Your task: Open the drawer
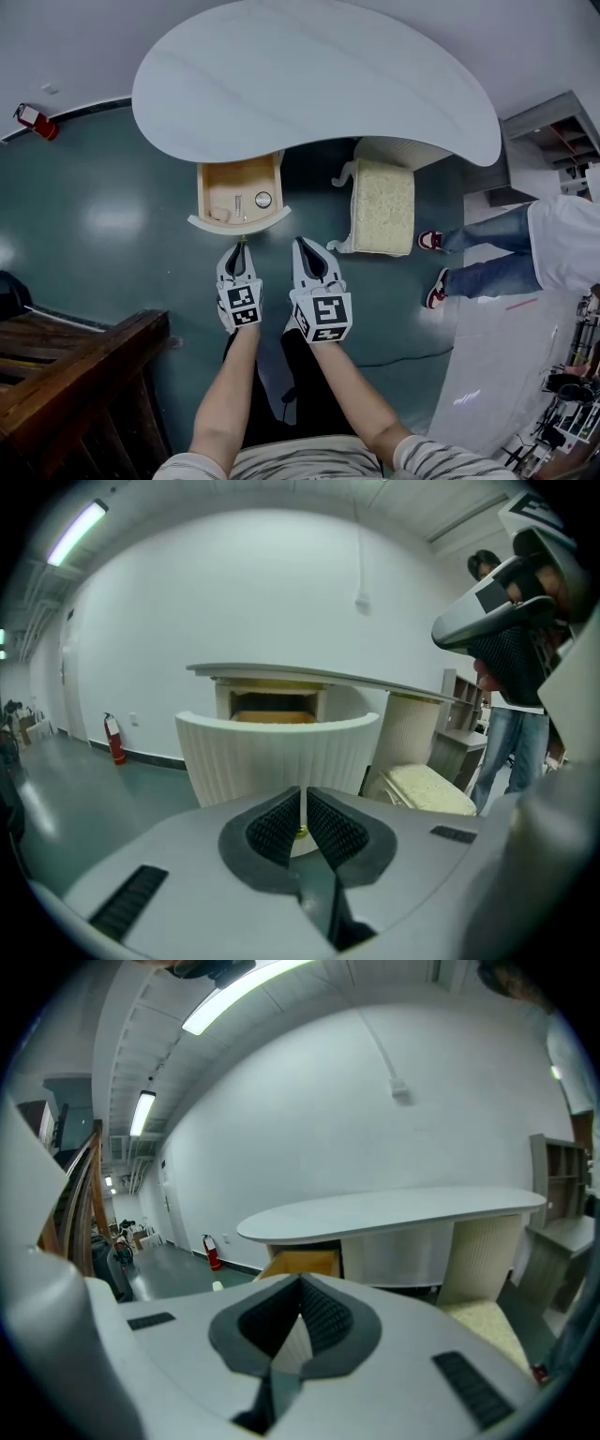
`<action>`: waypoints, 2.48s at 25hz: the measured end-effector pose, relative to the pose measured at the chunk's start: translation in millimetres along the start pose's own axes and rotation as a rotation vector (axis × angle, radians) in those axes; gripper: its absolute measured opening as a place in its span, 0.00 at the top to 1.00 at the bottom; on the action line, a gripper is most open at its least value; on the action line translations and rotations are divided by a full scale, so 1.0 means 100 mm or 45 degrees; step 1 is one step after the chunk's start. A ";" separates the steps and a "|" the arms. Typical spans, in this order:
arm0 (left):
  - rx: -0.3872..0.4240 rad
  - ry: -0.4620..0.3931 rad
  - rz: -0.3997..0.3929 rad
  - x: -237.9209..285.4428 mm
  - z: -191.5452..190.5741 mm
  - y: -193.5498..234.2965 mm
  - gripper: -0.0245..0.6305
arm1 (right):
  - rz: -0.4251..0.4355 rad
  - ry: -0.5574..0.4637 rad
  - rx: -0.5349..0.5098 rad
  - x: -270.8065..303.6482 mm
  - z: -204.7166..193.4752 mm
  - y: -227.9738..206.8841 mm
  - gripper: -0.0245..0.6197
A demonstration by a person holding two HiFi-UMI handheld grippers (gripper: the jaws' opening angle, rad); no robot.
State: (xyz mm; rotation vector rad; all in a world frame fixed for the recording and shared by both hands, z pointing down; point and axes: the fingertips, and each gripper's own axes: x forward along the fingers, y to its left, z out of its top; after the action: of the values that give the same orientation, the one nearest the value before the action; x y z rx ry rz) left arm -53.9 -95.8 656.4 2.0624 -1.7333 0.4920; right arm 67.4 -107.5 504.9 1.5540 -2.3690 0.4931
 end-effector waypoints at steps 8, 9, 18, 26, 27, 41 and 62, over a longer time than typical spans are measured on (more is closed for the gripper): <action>0.029 -0.090 -0.036 -0.40 0.67 -0.20 0.96 | 0.020 -0.024 -0.027 -0.23 0.42 0.06 0.96; 0.045 -0.100 -0.051 -0.45 0.75 -0.24 0.96 | 0.023 -0.019 -0.028 -0.26 0.46 0.08 0.95; 0.128 -0.155 -0.118 -0.87 1.49 -0.33 0.96 | 0.055 -0.055 0.023 -0.46 0.90 0.23 0.95; 0.177 -0.170 -0.177 -1.18 2.01 -0.55 0.96 | 0.071 -0.063 0.008 -0.74 1.21 0.29 0.95; 0.195 -0.172 -0.196 -1.20 2.07 -0.60 0.96 | 0.070 -0.062 0.012 -0.77 1.24 0.27 0.95; 0.191 -0.331 -0.323 -1.84 3.11 -0.87 0.96 | 0.093 -0.161 -0.035 -1.04 1.98 0.37 0.95; 0.143 -0.517 -0.348 -2.30 4.02 -0.73 0.96 | 0.098 -0.346 -0.130 -1.35 2.89 0.67 0.95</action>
State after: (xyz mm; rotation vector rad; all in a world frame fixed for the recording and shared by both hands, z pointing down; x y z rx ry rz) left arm -16.2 -97.0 188.7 2.5699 -1.6159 0.0905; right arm 49.0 -92.1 180.4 1.5756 -2.6157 0.1803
